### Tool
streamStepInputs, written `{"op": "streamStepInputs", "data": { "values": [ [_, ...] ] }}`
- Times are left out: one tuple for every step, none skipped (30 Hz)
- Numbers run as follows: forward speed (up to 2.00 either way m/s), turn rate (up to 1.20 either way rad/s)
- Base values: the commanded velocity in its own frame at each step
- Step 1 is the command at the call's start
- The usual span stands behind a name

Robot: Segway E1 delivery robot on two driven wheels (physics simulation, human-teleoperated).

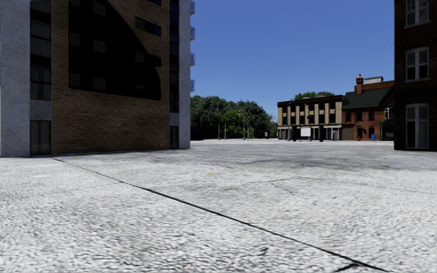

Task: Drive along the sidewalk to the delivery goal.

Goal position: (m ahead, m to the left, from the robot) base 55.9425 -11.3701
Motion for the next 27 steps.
{"op": "streamStepInputs", "data": {
  "values": [
    [1.90,0.00],
    [1.90,0.00],
    [1.90,0.00],
    [1.90,0.00],
    [1.90,0.00],
    [1.90,0.00],
    [1.90,0.00],
    [1.90,0.00],
    [1.90,0.00],
    [1.90,0.00],
    [1.90,0.00],
    [1.90,0.00],
    [1.90,0.00],
    [1.90,0.00],
    [1.90,0.00],
    [1.90,0.00],
    [1.90,0.00],
    [1.90,0.00],
    [1.90,0.00],
    [1.90,0.00],
    [1.90,0.00],
    [1.90,0.00],
    [1.90,0.00],
    [1.90,0.00],
    [1.90,0.00],
    [1.90,0.00],
    [1.90,0.00]
  ]
}}
